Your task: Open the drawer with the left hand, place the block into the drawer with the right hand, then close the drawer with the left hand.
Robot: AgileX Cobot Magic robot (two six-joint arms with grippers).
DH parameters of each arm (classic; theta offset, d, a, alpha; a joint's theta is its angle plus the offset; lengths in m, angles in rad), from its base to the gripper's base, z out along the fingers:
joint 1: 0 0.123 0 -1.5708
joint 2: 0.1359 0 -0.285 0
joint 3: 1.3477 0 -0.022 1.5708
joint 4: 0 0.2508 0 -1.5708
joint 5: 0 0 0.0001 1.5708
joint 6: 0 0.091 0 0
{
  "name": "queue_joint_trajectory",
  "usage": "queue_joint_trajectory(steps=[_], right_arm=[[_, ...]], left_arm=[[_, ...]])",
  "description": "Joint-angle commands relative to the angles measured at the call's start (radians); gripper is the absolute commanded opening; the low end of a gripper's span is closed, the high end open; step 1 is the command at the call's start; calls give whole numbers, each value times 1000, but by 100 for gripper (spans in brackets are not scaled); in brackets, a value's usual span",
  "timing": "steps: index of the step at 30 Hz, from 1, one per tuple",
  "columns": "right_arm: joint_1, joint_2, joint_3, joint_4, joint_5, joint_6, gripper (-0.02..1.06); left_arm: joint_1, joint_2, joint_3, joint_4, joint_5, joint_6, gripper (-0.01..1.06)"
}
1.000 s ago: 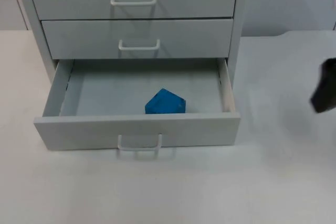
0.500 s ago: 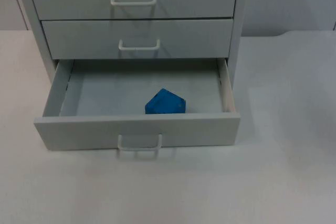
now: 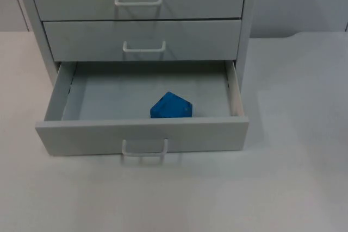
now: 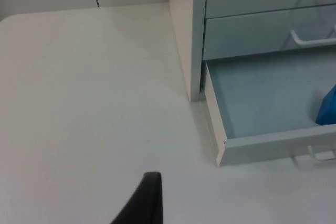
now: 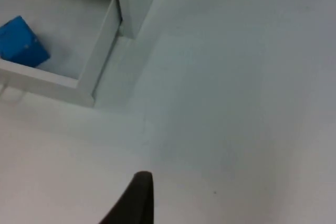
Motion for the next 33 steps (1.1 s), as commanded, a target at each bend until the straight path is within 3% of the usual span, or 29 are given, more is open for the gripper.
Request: queue_joint_trajectory(steps=[1,5,13,17,18,20,23,24,25,29,30,33], right_arm=[[-5,-34,23,-60,2,55,105],[-5,-50,49,-146,3,165,105],[-5,-50,59,-144,-31,170,105],[-5,-50,59,-144,-41,172,105],[-5,-50,59,-144,-41,172,105],[-5,-50,59,-142,-49,178,105],[-5,-50,59,-140,-50,178,105],[-5,-50,59,-140,-50,178,105],[-5,-50,59,-138,-51,178,105],[-5,-50,59,-134,-51,178,105],[-5,-50,59,-134,-51,178,105],[-5,-50,59,-118,-51,178,105]], left_arm=[[3,-4,3,4,-10,-10,105],[3,-4,3,2,-10,-10,105],[3,-2,3,-23,-8,-10,101],[3,56,3,-34,-12,-8,74],[3,56,3,-34,-12,-8,74],[3,109,3,-49,-27,6,53],[3,210,3,-108,-81,73,12],[3,210,3,-108,-81,73,12],[3,239,3,-142,-103,137,0],[3,379,-2,-369,-165,397,0],[3,379,-2,-369,-165,397,0],[-4,483,-2,-508,-178,560,0]])
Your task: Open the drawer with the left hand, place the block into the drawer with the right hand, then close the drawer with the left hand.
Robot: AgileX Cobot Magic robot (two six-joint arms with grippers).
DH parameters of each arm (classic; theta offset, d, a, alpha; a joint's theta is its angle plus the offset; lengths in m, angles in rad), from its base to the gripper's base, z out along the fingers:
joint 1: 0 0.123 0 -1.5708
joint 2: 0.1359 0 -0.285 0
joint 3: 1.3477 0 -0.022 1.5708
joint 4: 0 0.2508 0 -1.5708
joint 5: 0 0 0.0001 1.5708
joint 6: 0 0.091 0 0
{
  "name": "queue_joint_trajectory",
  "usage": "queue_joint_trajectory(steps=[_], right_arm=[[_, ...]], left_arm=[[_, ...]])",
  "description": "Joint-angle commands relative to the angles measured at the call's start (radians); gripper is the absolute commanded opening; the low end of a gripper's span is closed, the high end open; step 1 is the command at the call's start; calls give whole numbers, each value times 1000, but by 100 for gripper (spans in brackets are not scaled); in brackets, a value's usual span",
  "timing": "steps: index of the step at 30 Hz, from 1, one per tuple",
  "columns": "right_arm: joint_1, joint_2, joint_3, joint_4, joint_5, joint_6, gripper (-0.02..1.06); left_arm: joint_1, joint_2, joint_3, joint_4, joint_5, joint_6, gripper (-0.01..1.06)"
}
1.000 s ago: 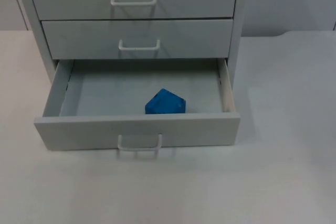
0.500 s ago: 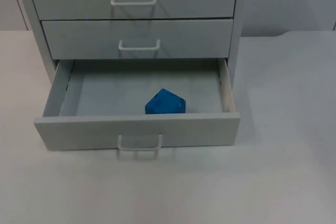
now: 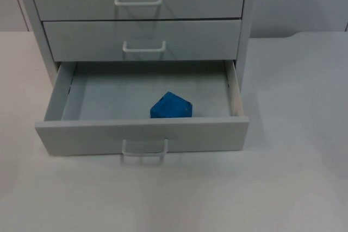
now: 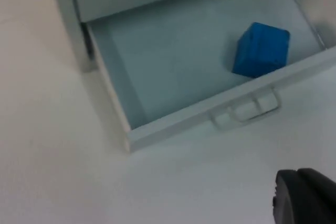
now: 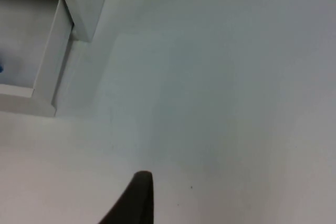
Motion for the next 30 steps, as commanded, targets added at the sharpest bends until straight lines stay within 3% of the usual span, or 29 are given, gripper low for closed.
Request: queue_joint_trajectory(steps=[1,4,11,14,15,18,22,25,26,30], right_arm=[[-5,-5,0,12,-12,3,105],[-5,-5,0,12,-12,3,105],[-5,-5,0,12,6,-8,105],[-5,-5,0,12,11,-7,105],[-5,-5,0,12,11,-7,105],[-5,-5,0,12,9,-7,105],[-5,-5,0,12,4,-7,105],[-5,-5,0,5,4,-7,105],[-5,-5,0,5,4,-7,105],[-5,-5,0,-7,4,-7,105]], left_arm=[[-16,59,-2,-91,-23,119,0],[-45,98,-2,-86,-38,139,0],[-285,220,-2,133,-82,95,0],[-406,299,-2,357,-124,-93,0],[-406,299,-2,357,-124,-93,0],[-502,393,-2,589,-159,-293,0],[-586,487,-2,768,-177,-409,0],[-667,579,-2,970,-244,-572,0],[-667,579,-2,970,-244,-572,0],[-764,703,-2,1457,-236,-1009,0]])
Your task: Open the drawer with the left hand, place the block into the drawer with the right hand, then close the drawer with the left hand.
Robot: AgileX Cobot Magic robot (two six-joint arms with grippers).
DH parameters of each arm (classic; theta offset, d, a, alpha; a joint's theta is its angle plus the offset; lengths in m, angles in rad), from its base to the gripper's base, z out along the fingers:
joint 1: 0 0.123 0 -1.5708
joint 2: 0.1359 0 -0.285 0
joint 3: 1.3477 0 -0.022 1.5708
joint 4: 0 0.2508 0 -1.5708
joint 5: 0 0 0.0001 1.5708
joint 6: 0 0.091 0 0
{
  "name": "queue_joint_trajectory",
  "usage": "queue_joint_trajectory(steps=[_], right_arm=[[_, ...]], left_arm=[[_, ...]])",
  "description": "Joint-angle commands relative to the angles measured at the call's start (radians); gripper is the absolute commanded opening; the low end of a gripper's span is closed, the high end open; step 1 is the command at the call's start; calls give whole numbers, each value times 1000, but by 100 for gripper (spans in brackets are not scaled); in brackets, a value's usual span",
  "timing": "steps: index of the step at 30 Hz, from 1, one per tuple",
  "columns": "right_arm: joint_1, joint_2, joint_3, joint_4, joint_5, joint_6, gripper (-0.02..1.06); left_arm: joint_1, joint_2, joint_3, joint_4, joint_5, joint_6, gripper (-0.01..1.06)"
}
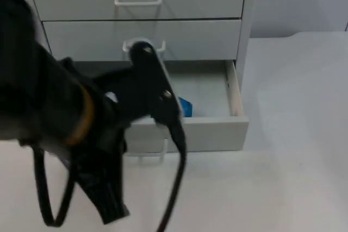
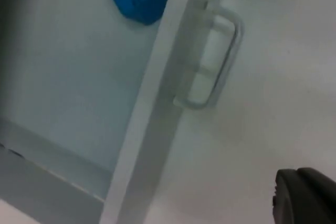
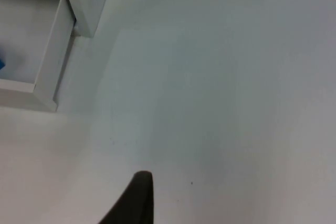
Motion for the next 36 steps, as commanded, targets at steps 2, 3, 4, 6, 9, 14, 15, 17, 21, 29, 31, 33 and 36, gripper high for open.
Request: queue_joint_trajectory(steps=[2,3,4,6,9,14,15,17,21,29,31,33,36], right_arm=[[-5,-5,0,-9,-4,-5,105],[-5,-5,0,-9,-4,-5,105],[-5,-5,0,-9,-4,-5,105],[-5,-5,0,-9,-8,-5,105],[-5,-5,0,-11,-11,-5,105],[-5,-5,0,-14,-15,-5,105],[-5,-5,0,-14,-19,-5,105],[-5,-5,0,-16,-21,-5,105],[-5,-5,0,-16,-26,-5,105],[-5,-5,0,-18,-33,-5,105],[-5,-5,0,-18,-39,-5,105],[-5,-5,0,-18,-43,-5,105],[-5,-5,0,-18,-48,-5,105]], left_arm=[[-47,72,-2,311,36,-315,0],[-63,118,-2,440,77,-417,0],[-74,142,-2,490,86,-461,0],[-79,181,-2,550,82,-493,0],[-80,233,-2,621,82,-562,0],[-80,285,-2,787,86,-691,0],[-79,297,-2,836,89,-729,0],[-79,312,-2,890,114,-794,0],[-76,348,-14,890,165,-832,0],[11,419,-62,890,160,-863,0],[29,432,-75,890,158,-863,0],[61,446,-105,890,158,-863,0],[90,451,-139,890,157,-863,0]])
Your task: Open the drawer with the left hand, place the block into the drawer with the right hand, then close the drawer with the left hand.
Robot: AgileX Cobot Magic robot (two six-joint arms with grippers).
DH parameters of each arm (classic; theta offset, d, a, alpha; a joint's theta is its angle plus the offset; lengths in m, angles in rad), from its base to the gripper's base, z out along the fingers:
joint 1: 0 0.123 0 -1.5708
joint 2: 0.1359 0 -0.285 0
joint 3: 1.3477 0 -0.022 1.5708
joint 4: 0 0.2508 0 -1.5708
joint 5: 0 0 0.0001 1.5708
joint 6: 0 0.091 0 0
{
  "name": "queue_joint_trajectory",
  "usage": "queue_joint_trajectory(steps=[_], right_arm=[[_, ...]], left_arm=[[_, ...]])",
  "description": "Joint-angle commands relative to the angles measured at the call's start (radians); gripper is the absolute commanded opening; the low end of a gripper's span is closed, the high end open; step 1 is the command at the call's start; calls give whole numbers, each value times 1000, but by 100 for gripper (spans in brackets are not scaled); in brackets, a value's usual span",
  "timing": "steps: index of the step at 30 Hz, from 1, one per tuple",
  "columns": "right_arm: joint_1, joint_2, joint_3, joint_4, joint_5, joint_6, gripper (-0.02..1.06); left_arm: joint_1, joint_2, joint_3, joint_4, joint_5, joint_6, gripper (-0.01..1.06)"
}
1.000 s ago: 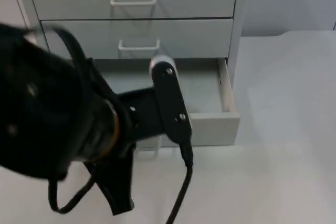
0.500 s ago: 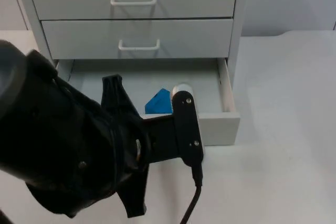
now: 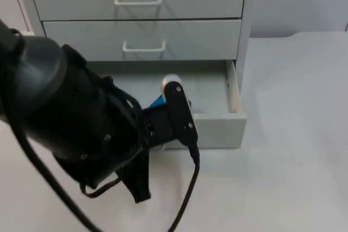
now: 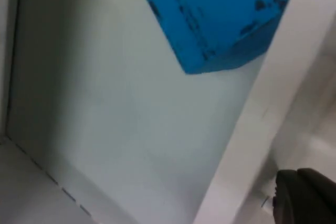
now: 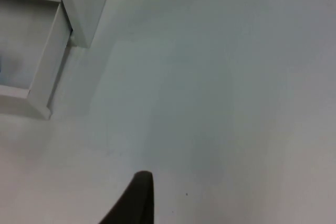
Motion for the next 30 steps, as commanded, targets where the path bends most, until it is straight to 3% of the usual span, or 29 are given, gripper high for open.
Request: queue_joint_trajectory(steps=[1,6,14,20,30], right_arm=[[-5,-5,0,-4,-21,0,105],[-5,-5,0,-11,-26,0,105],[-5,-4,1,-10,-38,-19,105],[-5,-4,1,-10,-47,-21,105],[-5,-4,1,-29,-50,-24,105]], left_arm=[[27,-2,-30,11,45,-22,0],[105,-2,-91,11,35,-29,0],[272,4,-197,11,-76,-24,0],[311,52,-262,11,-86,-14,0],[306,112,-305,11,-2,-92,0]])
